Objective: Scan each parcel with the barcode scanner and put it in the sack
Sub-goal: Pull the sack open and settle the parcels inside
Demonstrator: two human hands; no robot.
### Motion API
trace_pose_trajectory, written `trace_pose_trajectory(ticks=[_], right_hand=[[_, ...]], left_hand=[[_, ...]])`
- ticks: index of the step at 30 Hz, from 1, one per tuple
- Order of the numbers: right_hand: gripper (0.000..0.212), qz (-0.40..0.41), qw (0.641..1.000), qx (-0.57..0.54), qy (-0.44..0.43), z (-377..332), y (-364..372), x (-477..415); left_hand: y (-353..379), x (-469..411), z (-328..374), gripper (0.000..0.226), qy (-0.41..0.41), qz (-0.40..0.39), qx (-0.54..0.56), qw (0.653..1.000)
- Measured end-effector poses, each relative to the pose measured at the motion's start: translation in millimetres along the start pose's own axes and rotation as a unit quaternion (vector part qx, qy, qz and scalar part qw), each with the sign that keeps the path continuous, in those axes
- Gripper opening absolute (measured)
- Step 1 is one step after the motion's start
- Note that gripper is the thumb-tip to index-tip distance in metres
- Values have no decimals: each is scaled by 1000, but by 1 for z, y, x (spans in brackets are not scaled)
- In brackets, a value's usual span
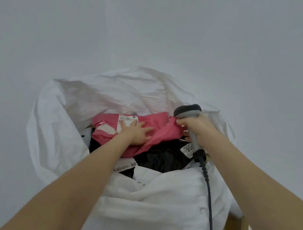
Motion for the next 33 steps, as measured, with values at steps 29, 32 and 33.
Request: trace_pose_trajectory(ticks=[29, 32, 33], right_hand=[[36, -64, 996, -5, 63, 56, -63, 113], [37, -57, 996, -40, 58, 61, -72, 117], [35, -49, 995, -68, 48, 60, -74, 118]], left_hand=[[30, 144, 54, 88, 1, -55, 64, 996], [20, 145, 59, 90, -12, -52, 44, 998], [17, 144, 63, 90, -11, -48, 45, 998]])
Point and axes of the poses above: each hand's wrist, its own x-axis away from the middle knuckle, its own y-axis out of the palm, z = x × y, the point moved 4 cm from there along -x, towards the middle knuckle, and after that the axes turned 7 degrees about x, right-handed, at the moved point
